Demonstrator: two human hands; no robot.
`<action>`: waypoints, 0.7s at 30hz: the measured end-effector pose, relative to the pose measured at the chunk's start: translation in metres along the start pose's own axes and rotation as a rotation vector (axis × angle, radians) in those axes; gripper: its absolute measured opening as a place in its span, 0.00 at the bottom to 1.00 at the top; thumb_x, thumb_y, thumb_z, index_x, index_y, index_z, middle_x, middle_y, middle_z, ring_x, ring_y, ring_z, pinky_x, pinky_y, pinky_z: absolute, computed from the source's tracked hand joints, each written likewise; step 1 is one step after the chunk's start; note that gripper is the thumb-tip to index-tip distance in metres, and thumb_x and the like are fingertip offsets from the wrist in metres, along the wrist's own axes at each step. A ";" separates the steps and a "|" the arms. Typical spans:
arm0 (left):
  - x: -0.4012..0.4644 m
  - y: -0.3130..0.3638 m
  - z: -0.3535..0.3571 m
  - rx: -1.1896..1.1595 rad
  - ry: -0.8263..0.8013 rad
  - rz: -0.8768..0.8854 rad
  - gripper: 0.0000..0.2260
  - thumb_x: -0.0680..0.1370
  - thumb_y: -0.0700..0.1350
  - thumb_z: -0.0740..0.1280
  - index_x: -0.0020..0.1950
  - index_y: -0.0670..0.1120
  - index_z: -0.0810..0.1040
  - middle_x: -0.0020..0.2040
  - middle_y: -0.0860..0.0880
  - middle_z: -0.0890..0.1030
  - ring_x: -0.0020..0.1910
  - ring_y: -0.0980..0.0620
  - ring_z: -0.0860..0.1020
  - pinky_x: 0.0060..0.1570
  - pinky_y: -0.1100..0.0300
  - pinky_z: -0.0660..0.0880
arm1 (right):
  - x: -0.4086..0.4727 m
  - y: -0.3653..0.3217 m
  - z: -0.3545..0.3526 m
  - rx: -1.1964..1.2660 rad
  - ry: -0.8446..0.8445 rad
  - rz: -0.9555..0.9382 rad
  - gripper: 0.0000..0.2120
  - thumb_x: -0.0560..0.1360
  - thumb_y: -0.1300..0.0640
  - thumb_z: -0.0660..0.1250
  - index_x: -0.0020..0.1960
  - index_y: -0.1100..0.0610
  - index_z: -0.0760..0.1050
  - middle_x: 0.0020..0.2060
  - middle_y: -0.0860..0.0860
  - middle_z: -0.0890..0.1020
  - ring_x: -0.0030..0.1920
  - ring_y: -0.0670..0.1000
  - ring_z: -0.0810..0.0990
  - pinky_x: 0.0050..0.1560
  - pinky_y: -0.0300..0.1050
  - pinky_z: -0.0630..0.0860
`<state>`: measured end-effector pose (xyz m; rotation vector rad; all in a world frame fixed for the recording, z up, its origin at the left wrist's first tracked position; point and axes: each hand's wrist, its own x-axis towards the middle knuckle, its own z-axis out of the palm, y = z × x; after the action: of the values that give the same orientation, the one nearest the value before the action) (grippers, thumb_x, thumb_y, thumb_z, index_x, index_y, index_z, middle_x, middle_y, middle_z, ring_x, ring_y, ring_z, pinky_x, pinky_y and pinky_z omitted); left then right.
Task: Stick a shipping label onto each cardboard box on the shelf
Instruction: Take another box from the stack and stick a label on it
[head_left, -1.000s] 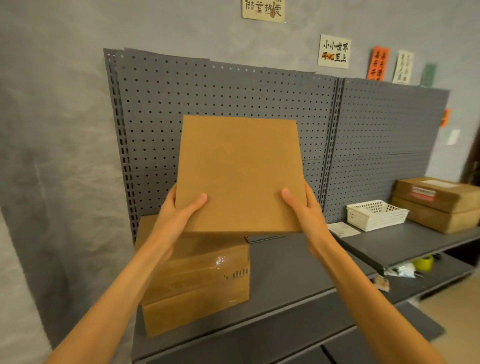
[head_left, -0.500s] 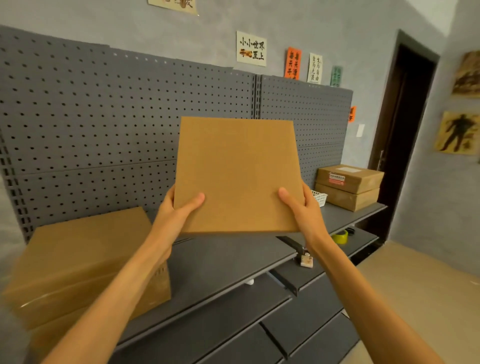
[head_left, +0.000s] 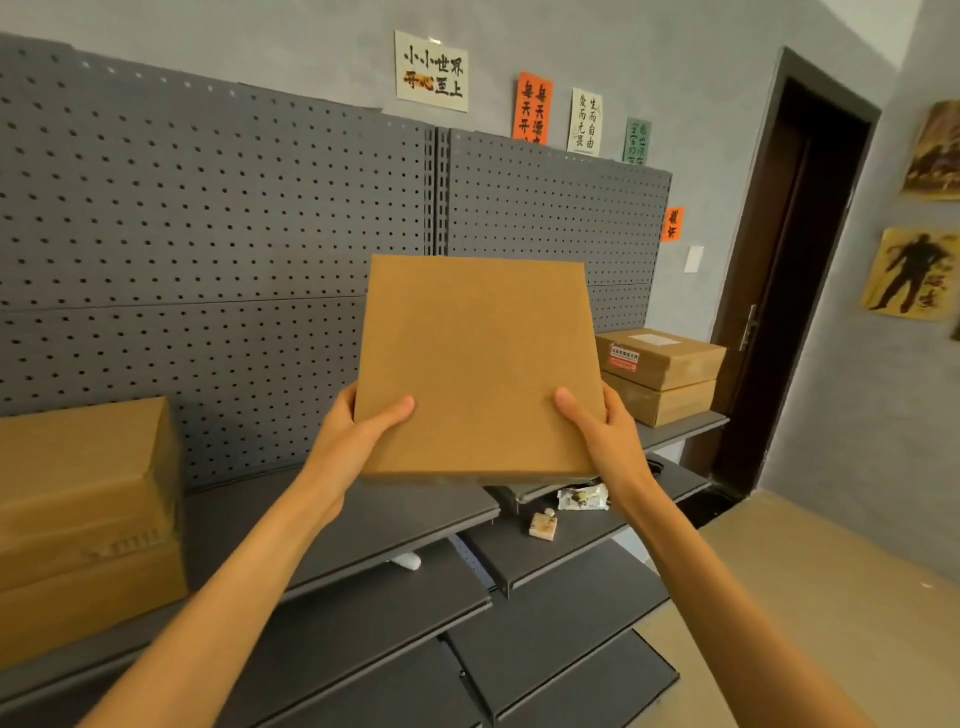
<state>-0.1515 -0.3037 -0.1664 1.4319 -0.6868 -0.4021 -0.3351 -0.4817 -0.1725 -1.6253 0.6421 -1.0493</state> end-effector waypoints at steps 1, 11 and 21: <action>0.000 -0.003 0.005 0.006 0.007 -0.005 0.29 0.72 0.54 0.71 0.70 0.50 0.66 0.59 0.53 0.77 0.54 0.55 0.76 0.52 0.58 0.71 | 0.003 0.005 -0.004 -0.007 -0.003 0.013 0.36 0.70 0.40 0.71 0.72 0.50 0.63 0.62 0.48 0.76 0.58 0.50 0.78 0.59 0.50 0.75; 0.017 -0.046 0.007 0.055 0.131 -0.129 0.29 0.73 0.57 0.69 0.70 0.49 0.66 0.61 0.51 0.76 0.53 0.53 0.76 0.53 0.56 0.71 | 0.037 0.058 0.017 -0.010 -0.123 0.136 0.33 0.70 0.41 0.70 0.70 0.51 0.66 0.59 0.48 0.78 0.55 0.49 0.78 0.56 0.48 0.76; 0.080 -0.108 -0.040 0.110 0.315 -0.334 0.26 0.72 0.61 0.68 0.62 0.46 0.67 0.55 0.49 0.76 0.48 0.52 0.76 0.40 0.58 0.72 | 0.095 0.121 0.087 -0.079 -0.337 0.253 0.32 0.70 0.39 0.69 0.69 0.51 0.66 0.59 0.48 0.78 0.56 0.50 0.78 0.60 0.51 0.75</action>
<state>-0.0504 -0.3372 -0.2572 1.6750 -0.2171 -0.3888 -0.2028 -0.5554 -0.2627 -1.6877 0.6461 -0.5561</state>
